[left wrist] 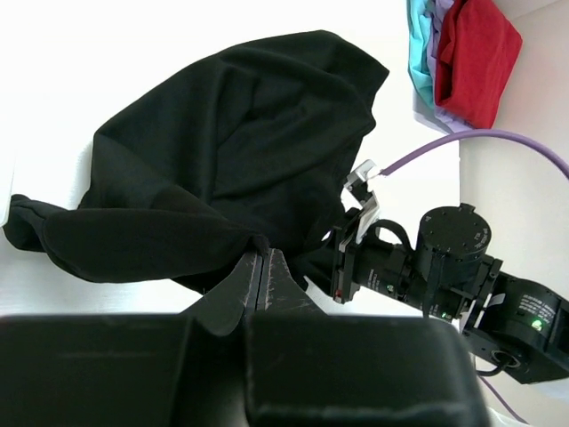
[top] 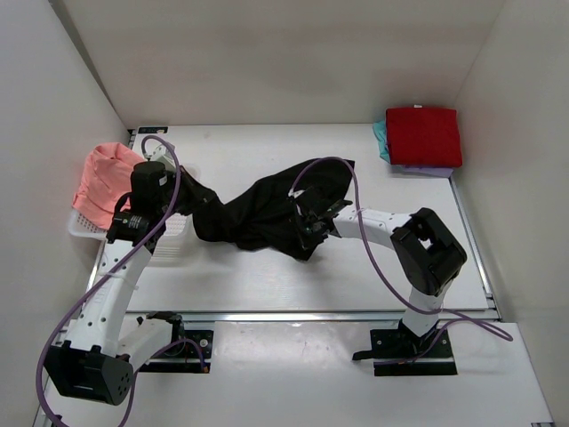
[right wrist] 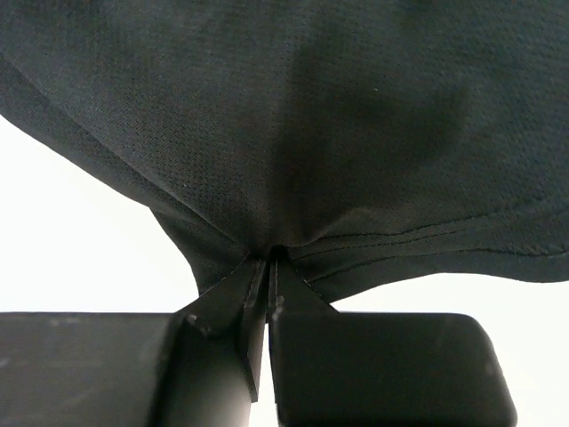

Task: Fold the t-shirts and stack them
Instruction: Flatten out the tshirt

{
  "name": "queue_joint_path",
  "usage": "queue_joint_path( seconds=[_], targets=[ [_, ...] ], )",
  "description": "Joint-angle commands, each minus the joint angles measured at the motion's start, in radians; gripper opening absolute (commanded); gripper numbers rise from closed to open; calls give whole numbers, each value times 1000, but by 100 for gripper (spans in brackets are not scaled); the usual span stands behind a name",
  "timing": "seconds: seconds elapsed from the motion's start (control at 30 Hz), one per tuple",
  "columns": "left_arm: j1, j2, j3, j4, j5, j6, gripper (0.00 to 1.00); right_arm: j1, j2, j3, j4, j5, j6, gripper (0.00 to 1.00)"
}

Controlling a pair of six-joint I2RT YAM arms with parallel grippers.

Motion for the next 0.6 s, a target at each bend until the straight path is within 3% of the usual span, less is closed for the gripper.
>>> queue_joint_path(
  seconds=[0.0,0.37,0.57],
  targets=[
    [4,-29,9,14,-6,11,0,-15,-51,74,-56,59,-11,0],
    [-7,19,130,46,-22,9,0,-203,-370,213,-180,-22,-63,0],
    [-7,118,393,55,-37,41,0,-363,-509,368,-211,-6,-118,0]
  ],
)
